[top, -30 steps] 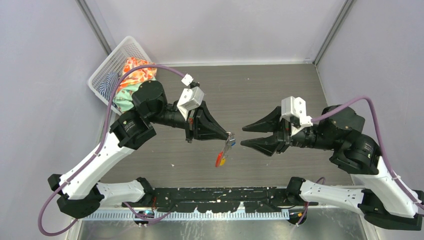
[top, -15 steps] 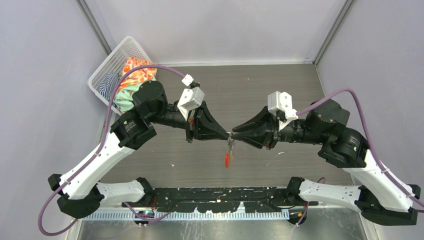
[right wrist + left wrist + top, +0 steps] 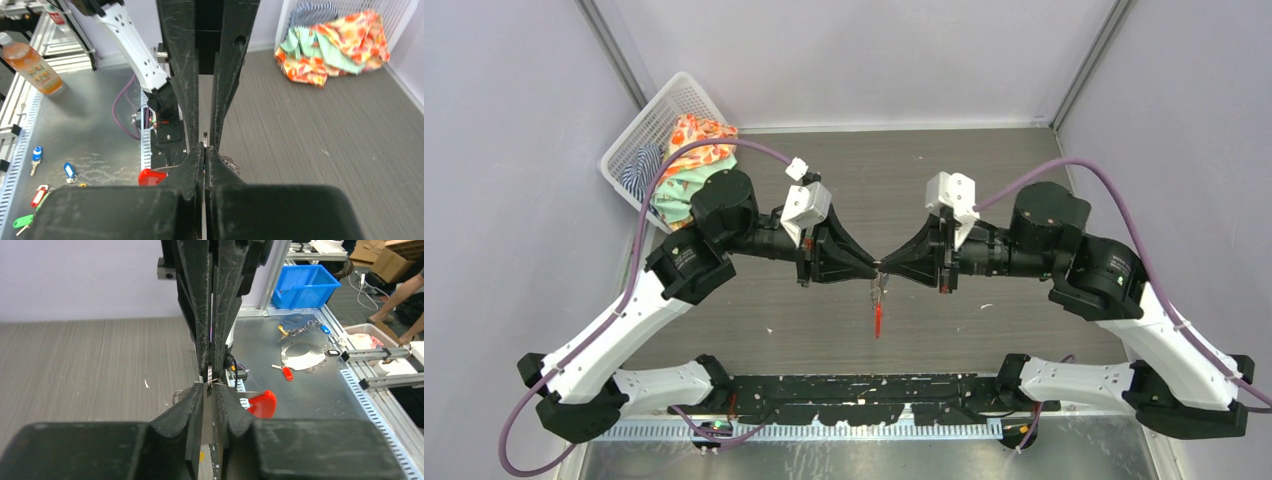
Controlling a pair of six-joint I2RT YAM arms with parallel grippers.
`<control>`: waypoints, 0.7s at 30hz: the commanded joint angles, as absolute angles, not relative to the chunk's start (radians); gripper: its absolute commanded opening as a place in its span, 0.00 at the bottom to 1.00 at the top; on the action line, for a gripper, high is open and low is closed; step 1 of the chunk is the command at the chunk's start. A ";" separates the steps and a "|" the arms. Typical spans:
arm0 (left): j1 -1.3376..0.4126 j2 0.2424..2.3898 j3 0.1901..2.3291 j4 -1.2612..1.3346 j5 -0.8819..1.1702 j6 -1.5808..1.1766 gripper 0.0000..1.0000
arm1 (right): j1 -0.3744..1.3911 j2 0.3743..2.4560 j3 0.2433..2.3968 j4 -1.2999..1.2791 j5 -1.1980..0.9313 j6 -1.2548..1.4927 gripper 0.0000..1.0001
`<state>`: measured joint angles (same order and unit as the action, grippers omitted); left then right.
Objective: Put the keys on the keyring
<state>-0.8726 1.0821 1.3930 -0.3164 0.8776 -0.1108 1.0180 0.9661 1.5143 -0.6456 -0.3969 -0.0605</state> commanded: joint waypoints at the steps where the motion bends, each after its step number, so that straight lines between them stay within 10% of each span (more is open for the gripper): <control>1: -0.854 1.046 1.351 -0.314 0.812 -0.040 0.22 | 1.020 1.030 1.625 -0.808 -0.319 -0.048 0.01; 13: -0.850 1.048 1.345 -0.386 0.814 0.064 0.14 | 1.019 1.078 1.661 -0.873 -0.313 -0.055 0.01; 21: -0.850 1.056 1.347 -0.444 0.815 0.138 0.31 | 1.020 1.097 1.662 -0.867 -0.333 -0.054 0.01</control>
<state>-0.8551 1.0645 1.3418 -0.4297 0.8188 0.0883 1.0180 1.0893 1.6184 -0.9028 -0.3168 -0.0566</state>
